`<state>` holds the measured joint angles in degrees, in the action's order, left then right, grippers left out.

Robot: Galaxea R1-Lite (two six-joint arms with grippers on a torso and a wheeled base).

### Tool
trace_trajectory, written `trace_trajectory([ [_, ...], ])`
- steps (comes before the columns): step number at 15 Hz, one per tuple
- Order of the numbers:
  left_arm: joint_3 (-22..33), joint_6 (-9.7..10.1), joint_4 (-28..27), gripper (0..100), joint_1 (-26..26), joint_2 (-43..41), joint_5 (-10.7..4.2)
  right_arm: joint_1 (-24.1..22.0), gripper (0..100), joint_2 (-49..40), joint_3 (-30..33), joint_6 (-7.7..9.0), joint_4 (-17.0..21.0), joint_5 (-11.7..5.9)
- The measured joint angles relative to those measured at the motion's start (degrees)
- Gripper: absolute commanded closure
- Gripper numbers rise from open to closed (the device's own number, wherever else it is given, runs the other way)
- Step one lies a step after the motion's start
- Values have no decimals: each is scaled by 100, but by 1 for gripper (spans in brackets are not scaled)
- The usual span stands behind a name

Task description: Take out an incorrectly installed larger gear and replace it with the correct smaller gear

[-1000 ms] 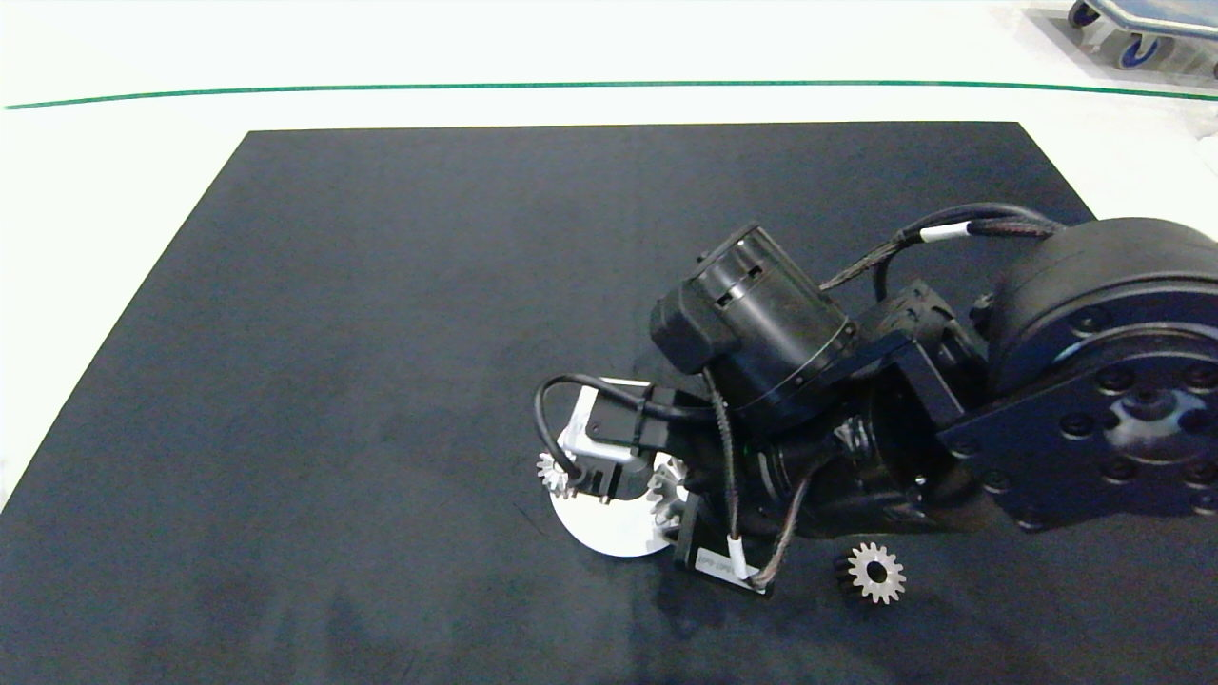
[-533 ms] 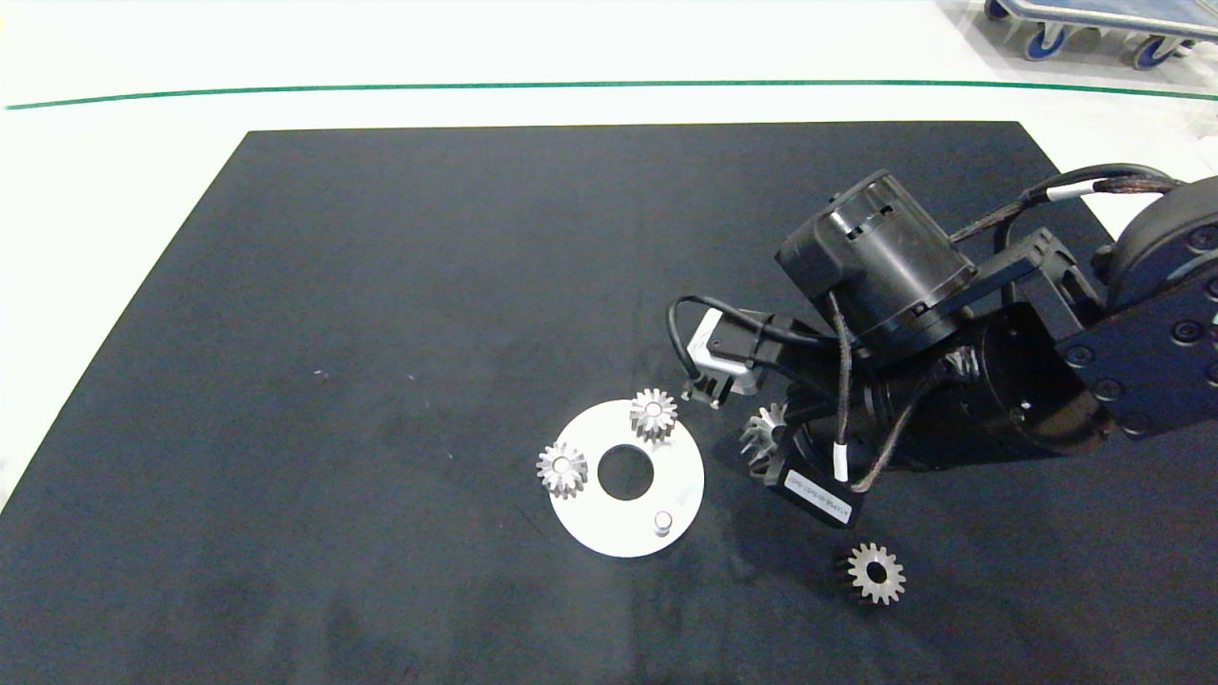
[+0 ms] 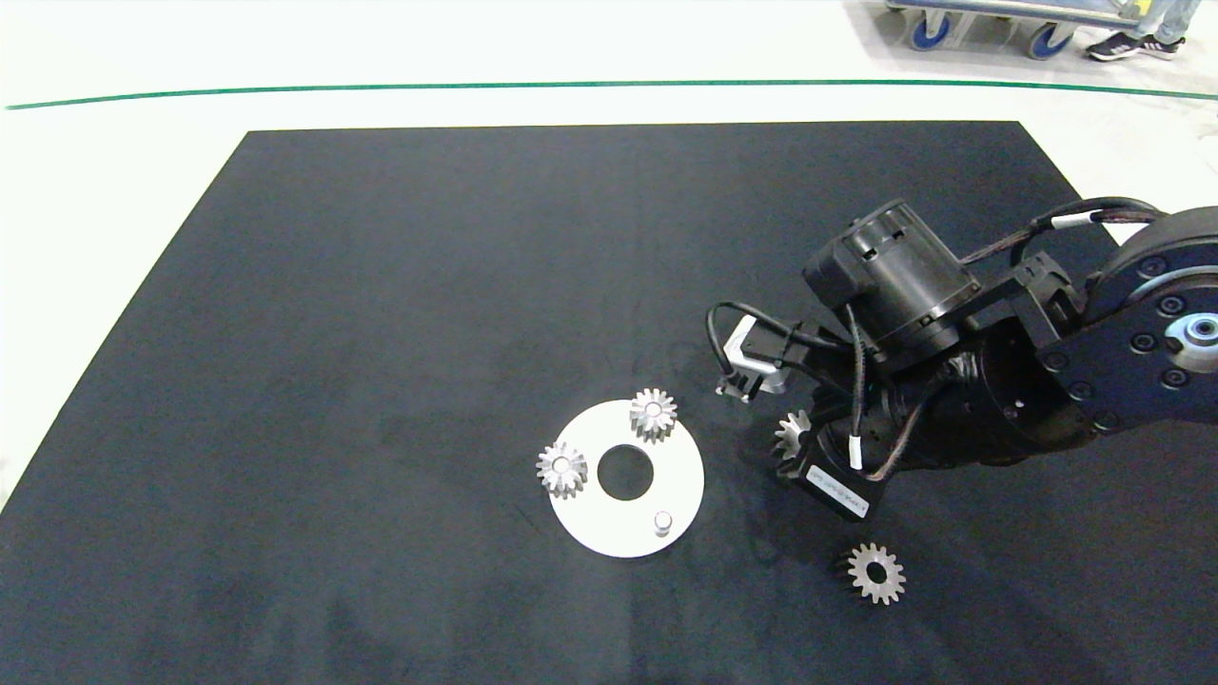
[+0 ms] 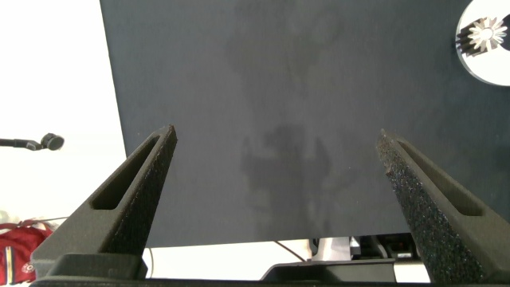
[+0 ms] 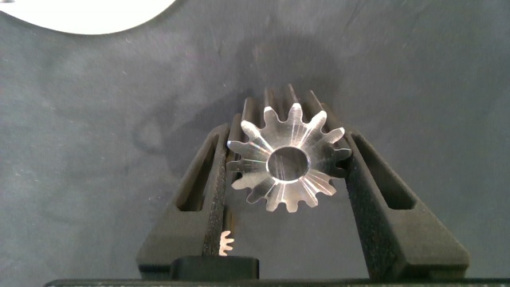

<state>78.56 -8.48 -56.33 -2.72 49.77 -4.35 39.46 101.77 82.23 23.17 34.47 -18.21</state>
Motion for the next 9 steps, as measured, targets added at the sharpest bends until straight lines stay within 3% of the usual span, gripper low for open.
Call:
trace_trajectory([
  [3, 0, 0, 2, 0, 0, 0, 0, -99, 69, 5, -74, -11, -16, 151],
  [9, 2, 0, 16, 0, 0, -9, 2, -284, 69, 11, -199, -11, -68, 188],
])
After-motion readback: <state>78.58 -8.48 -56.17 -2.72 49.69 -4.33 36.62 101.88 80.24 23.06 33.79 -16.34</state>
